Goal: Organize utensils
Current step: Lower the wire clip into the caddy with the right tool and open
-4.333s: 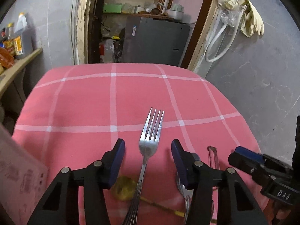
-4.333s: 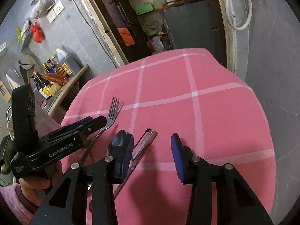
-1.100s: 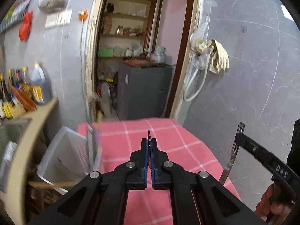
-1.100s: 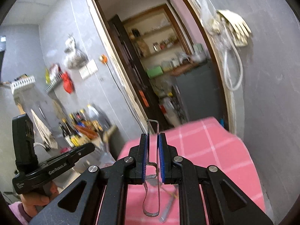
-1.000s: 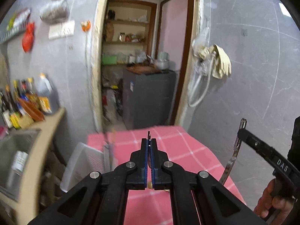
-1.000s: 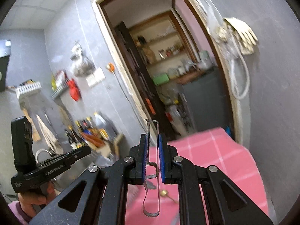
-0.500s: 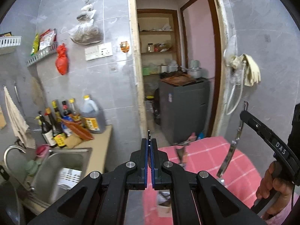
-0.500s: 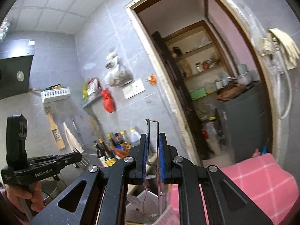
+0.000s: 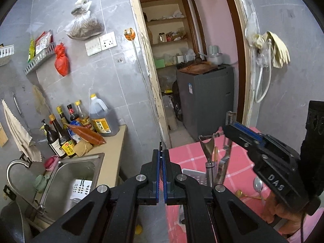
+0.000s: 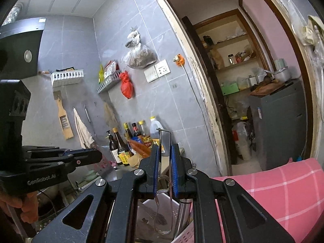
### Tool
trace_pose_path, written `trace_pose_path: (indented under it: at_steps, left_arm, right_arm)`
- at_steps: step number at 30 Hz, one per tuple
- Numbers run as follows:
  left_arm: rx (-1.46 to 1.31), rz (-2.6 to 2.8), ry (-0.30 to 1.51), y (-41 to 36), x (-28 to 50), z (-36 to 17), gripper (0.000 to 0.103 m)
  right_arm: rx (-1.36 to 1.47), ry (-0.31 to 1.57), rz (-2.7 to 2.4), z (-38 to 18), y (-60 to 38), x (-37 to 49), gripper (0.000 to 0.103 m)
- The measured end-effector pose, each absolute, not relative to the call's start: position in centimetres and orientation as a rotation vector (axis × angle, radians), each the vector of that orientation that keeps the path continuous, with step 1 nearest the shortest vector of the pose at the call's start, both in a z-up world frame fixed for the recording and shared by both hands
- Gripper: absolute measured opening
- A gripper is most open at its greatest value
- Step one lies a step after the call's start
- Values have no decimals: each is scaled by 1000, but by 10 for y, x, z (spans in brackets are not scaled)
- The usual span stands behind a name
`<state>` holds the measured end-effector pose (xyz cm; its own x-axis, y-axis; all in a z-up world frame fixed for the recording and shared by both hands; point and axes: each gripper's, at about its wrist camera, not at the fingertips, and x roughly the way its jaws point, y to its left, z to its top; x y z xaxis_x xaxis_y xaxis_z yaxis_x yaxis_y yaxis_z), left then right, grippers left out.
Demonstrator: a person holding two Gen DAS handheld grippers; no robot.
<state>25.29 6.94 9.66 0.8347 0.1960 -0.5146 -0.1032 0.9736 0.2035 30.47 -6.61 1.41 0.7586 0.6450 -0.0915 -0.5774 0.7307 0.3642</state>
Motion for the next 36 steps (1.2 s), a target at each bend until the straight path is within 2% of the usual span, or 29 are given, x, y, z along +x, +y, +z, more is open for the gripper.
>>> trace_pose_path:
  at_steps: [12, 21, 26, 29, 30, 32, 34, 36]
  left_arm:
    - [25, 113, 636, 86, 266, 75, 4]
    - [-87, 59, 644, 97, 261, 64, 8]
    - [-130, 41, 610, 100, 255, 67, 19]
    - [-148, 45, 585, 101, 248, 72, 23]
    - [-149, 48, 572, 101, 246, 74, 26]
    - [-157, 51, 545, 100, 239, 77, 43]
    - [-167, 54, 512, 97, 231, 80, 54]
    - [-171, 50, 490, 92, 223, 82, 60]
  right_arm:
    - [339, 272, 691, -19, -53, 324, 11]
    - [296, 303, 702, -23, -52, 317, 12]
    - [282, 295, 686, -10, -60, 310, 21]
    - [276, 275, 654, 2, -70, 301, 37]
    - [275, 267, 641, 7, -75, 296, 38]
    - [270, 256, 602, 16, -86, 286, 46]
    - [267, 253, 579, 25, -96, 279, 53]
    - [258, 247, 544, 33, -110, 269, 58]
